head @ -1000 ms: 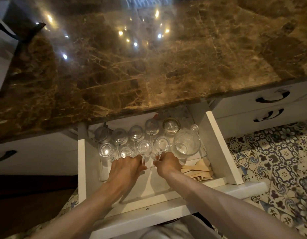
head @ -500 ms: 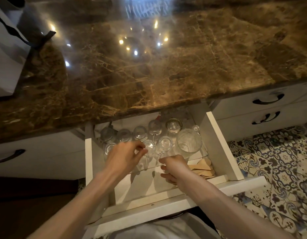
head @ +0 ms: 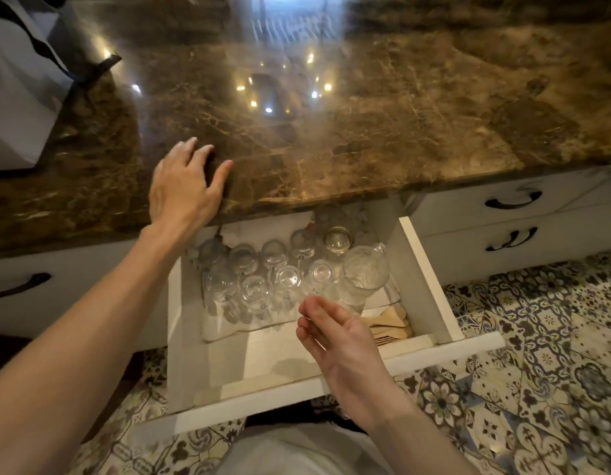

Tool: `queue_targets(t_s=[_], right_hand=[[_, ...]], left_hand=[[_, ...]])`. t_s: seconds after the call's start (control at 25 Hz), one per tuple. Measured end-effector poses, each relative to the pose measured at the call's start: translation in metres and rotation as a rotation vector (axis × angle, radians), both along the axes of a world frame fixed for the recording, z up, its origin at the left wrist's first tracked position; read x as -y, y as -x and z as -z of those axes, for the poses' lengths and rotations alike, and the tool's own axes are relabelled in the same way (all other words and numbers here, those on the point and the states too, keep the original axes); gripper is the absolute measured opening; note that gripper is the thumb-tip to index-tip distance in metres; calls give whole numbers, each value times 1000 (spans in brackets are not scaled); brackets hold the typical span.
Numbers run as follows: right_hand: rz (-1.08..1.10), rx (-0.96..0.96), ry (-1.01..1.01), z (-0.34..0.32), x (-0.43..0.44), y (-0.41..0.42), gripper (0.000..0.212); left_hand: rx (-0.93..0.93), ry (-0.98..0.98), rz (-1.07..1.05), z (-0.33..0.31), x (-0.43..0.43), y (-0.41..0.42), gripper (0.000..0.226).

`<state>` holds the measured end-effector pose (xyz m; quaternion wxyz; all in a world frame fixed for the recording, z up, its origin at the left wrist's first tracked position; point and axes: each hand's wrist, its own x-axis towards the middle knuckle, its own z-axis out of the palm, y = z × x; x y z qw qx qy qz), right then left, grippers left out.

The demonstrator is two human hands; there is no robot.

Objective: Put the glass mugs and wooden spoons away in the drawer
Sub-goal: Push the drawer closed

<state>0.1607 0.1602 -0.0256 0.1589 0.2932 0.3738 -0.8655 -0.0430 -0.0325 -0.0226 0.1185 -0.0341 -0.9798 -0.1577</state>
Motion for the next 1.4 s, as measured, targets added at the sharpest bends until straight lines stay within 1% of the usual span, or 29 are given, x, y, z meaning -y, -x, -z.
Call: queue_targets(t_s=[0.08, 0.2, 0.28, 0.4, 0.48, 0.6, 0.68, 0.84, 0.96, 1.08, 1.2, 1.28, 1.4], right_hand=[[33, -15, 43, -6, -2, -18, 28], [132, 1, 80, -5, -7, -47, 11], [181, 37, 113, 2, -8, -65, 7], [219, 121, 137, 21, -8, -89, 23], [333, 226, 197, 38, -9, -99, 35], [536, 378, 279, 59, -10, -102, 32], [590, 434, 322, 67, -8, -90, 32], [650, 498, 384, 69, 8, -65, 37], [683, 627, 343, 67, 17, -54, 42], [664, 712, 281, 62, 19, -43, 38], [696, 731, 277, 57, 22, -34, 34], [680, 723, 269, 52, 23, -28, 32], [663, 710, 263, 47, 25, -17, 35]], left_hand=[[20, 13, -31, 10, 4, 6, 60], [-1, -3, -43, 14, 4, 7, 59], [-15, -11, -55, 14, 5, 6, 58], [-15, -22, -56, 14, 3, 5, 56], [-44, -22, -68, 15, 1, 4, 55], [-42, -29, -80, 15, 1, 4, 55], [-38, -33, -79, 14, 1, 4, 55], [-52, -41, -80, 14, 1, 2, 54], [-66, -58, -81, 12, 1, 2, 53], [-75, -66, -87, 12, 0, 2, 52], [-73, -65, -86, 12, 0, 3, 52], [-71, -63, -84, 13, 0, 4, 53], [-74, -65, -87, 14, 0, 4, 53]])
